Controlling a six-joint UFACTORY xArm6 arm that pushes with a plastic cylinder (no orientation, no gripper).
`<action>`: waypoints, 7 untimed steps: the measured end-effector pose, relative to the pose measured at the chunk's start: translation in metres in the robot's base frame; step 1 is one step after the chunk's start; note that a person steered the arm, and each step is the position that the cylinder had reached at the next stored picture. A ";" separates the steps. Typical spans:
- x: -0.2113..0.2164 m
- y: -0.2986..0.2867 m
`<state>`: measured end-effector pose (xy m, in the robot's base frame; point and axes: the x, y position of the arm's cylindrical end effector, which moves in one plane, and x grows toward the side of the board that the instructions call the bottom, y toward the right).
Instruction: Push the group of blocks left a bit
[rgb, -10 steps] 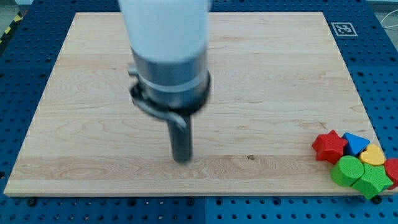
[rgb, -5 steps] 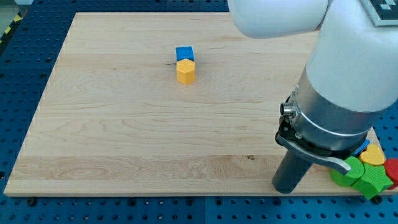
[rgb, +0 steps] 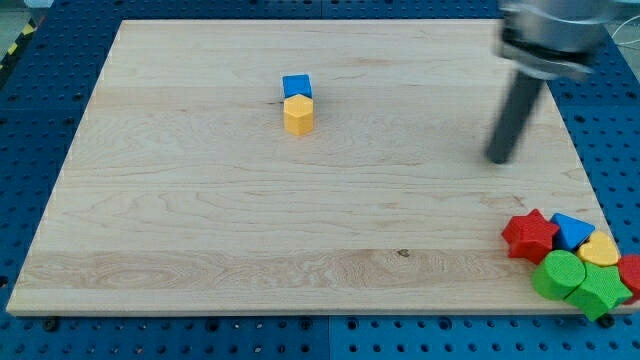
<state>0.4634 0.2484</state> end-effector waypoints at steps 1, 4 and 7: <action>0.044 0.096; 0.113 0.096; 0.153 0.075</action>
<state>0.6162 0.3230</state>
